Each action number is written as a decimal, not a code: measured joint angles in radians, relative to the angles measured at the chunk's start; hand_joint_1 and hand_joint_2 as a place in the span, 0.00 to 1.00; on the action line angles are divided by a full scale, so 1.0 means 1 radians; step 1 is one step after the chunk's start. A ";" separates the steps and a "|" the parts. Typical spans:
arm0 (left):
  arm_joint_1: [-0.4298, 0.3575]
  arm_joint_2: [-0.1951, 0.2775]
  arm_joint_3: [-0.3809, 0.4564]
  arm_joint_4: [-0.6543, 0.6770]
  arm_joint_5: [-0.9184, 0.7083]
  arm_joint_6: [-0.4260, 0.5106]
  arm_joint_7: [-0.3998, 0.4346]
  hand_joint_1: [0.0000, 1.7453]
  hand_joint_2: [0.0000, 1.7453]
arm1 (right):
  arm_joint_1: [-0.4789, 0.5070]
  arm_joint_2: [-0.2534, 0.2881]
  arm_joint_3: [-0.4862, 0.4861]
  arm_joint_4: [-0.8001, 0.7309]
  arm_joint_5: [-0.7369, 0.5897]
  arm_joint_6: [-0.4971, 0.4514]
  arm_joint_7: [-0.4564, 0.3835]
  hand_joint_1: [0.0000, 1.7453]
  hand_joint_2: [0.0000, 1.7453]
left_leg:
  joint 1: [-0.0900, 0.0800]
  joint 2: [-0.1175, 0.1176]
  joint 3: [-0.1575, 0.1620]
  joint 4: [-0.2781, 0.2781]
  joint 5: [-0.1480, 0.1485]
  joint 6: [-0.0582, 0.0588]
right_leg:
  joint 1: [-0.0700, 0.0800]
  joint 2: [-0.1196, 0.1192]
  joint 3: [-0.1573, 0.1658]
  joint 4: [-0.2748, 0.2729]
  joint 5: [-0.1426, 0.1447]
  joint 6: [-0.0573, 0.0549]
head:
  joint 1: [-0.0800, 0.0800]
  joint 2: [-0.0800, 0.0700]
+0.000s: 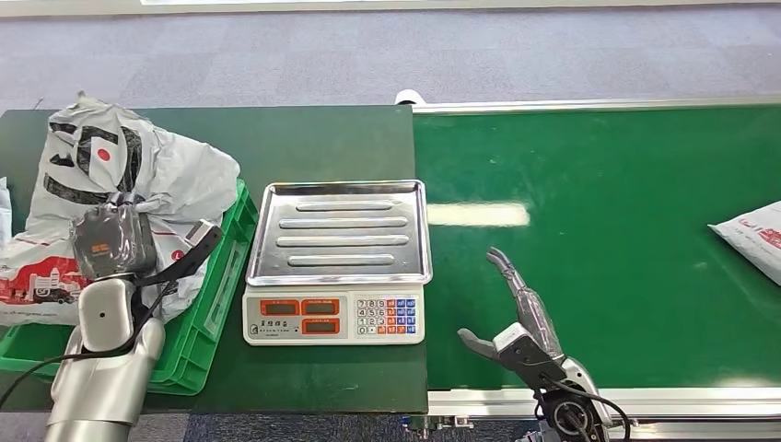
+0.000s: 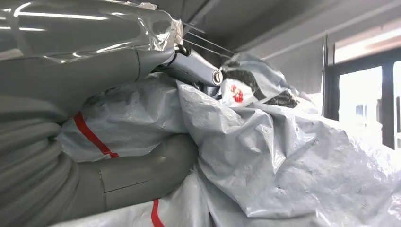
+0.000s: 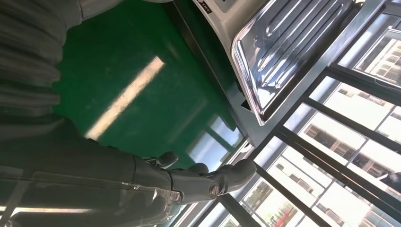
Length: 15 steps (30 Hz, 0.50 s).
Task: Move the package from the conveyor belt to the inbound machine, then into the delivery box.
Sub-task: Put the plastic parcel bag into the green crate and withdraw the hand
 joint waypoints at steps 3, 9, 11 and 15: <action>-0.051 0.040 -0.014 0.102 0.000 0.013 0.019 1.00 1.00 | 0.002 0.000 -0.001 -0.002 0.000 0.000 0.001 0.00 1.00 | 0.000 0.000 0.000 0.000 0.000 0.000 | 0.000 0.000 0.000 0.000 0.000 0.000 | 0.000 0.000; -0.155 0.118 -0.049 0.284 0.000 0.044 0.055 1.00 1.00 | 0.002 0.000 -0.001 -0.005 0.000 0.001 0.001 0.00 1.00 | 0.000 0.000 0.000 0.000 0.000 0.000 | 0.000 0.000 0.000 0.000 0.000 0.000 | 0.000 0.000; -0.185 0.140 -0.063 0.337 0.000 0.044 0.074 1.00 1.00 | 0.002 0.000 -0.001 -0.006 0.000 0.004 0.001 0.00 1.00 | 0.000 0.000 0.000 0.000 0.000 0.000 | 0.000 0.000 0.000 0.000 0.000 0.000 | 0.000 0.000; -0.228 0.177 -0.091 0.427 0.000 0.035 0.118 1.00 1.00 | 0.002 0.000 -0.001 -0.006 0.000 0.006 0.001 0.00 1.00 | 0.000 0.001 0.000 0.000 0.000 0.000 | 0.000 0.000 0.000 0.000 0.000 0.000 | 0.000 0.000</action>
